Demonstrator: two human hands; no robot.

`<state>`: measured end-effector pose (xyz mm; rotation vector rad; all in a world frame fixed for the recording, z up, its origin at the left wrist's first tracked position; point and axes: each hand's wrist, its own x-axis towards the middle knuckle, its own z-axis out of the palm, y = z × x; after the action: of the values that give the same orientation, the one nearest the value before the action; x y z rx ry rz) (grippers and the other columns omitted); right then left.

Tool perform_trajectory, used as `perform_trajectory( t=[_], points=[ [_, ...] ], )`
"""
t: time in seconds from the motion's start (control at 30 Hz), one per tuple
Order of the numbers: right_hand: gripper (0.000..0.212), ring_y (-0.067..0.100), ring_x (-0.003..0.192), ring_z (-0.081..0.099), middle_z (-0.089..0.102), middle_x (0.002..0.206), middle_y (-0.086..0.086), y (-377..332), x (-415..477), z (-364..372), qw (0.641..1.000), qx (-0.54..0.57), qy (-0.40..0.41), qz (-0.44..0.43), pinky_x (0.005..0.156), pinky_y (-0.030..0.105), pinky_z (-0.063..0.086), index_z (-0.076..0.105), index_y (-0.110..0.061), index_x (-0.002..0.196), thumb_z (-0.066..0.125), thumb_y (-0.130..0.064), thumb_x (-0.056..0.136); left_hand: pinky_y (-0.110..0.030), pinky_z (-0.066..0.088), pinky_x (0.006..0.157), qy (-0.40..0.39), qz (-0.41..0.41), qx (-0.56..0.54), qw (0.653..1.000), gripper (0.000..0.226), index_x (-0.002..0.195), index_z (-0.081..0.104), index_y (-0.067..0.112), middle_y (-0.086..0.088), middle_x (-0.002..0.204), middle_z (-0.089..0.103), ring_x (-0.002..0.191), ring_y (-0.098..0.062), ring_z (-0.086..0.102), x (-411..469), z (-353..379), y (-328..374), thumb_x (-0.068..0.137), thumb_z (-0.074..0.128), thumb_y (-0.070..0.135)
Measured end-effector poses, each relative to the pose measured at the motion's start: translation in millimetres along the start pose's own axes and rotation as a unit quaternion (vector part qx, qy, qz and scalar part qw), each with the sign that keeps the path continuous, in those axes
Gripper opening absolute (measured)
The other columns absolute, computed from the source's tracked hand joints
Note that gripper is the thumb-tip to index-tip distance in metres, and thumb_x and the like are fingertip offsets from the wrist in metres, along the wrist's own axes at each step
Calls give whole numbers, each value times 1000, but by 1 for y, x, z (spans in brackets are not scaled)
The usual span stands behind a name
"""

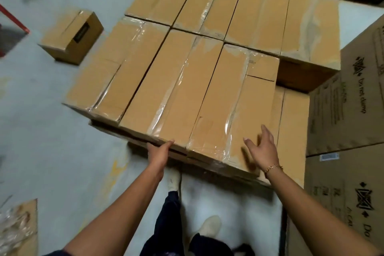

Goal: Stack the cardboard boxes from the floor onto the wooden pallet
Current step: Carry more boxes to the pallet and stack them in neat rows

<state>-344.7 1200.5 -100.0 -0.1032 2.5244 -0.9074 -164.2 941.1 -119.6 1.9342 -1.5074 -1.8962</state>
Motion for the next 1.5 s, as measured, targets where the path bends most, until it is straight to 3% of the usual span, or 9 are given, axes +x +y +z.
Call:
perform_trajectory(
  t=[0.13, 0.33, 0.53, 0.7, 0.97, 1.17, 1.33, 1.5],
  points=[
    [81, 26, 149, 35, 24, 168, 4, -39, -24, 1, 997, -28, -47, -58, 119, 37, 29, 22, -18, 163, 66, -39, 98, -50, 28, 124, 3, 80, 51, 995, 109, 166, 5, 16, -10, 172, 16, 155, -35, 22, -20, -39, 20, 90, 79, 38],
    [75, 25, 150, 32, 30, 166, 2, -118, -52, 28, 986, -53, -96, -123, 119, 39, 30, 29, -22, 161, 65, -42, 98, -53, 35, 120, 10, 162, 99, 982, 99, 165, 16, 22, -9, 170, 22, 152, -35, 30, -27, -125, 56, 89, 76, 47],
    [72, 24, 147, 37, 35, 164, -1, -218, -63, 101, 977, -51, -128, -163, 119, 47, 36, 33, -26, 158, 65, -48, 97, -48, 36, 119, 46, 218, 127, 966, 83, 160, 33, 19, -8, 164, 36, 148, -30, 37, -3, -239, 91, 93, 72, 48],
    [69, 23, 145, 41, 38, 162, -2, -315, -79, 187, 971, -28, -155, -179, 116, 49, 39, 38, -27, 156, 66, -46, 96, -41, 34, 116, 66, 225, 144, 962, 73, 156, 42, 21, -6, 162, 39, 147, -25, 39, 35, -349, 120, 94, 70, 50],
    [63, 21, 141, 46, 44, 158, -5, -453, -89, 315, 946, -14, -229, -229, 111, 41, 41, 42, -26, 152, 67, -40, 97, -40, 37, 115, 109, 222, 110, 963, 63, 151, 49, 22, -1, 159, 43, 143, -23, 43, 107, -491, 169, 96, 68, 47],
    [59, 20, 139, 48, 46, 155, -6, -553, -46, 392, 938, 4, -250, -241, 107, 36, 41, 44, -26, 150, 68, -38, 97, -42, 37, 117, 119, 220, 91, 964, 59, 149, 51, 24, 2, 156, 48, 144, -18, 43, 185, -563, 219, 98, 64, 51],
    [58, 21, 136, 51, 49, 154, -5, -645, 12, 454, 936, 16, -265, -233, 109, 40, 44, 46, -26, 148, 69, -37, 96, -35, 39, 109, 140, 204, 67, 967, 57, 147, 53, 25, 2, 153, 52, 140, -19, 48, 266, -621, 287, 97, 64, 51],
    [56, 19, 127, 56, 54, 148, -4, -743, 60, 508, 936, 29, -277, -216, 98, 30, 42, 50, -24, 146, 71, -35, 96, -31, 40, 104, 141, 198, 47, 969, 54, 144, 56, 23, 0, 146, 57, 134, -19, 53, 339, -669, 361, 96, 69, 45]
  ],
)
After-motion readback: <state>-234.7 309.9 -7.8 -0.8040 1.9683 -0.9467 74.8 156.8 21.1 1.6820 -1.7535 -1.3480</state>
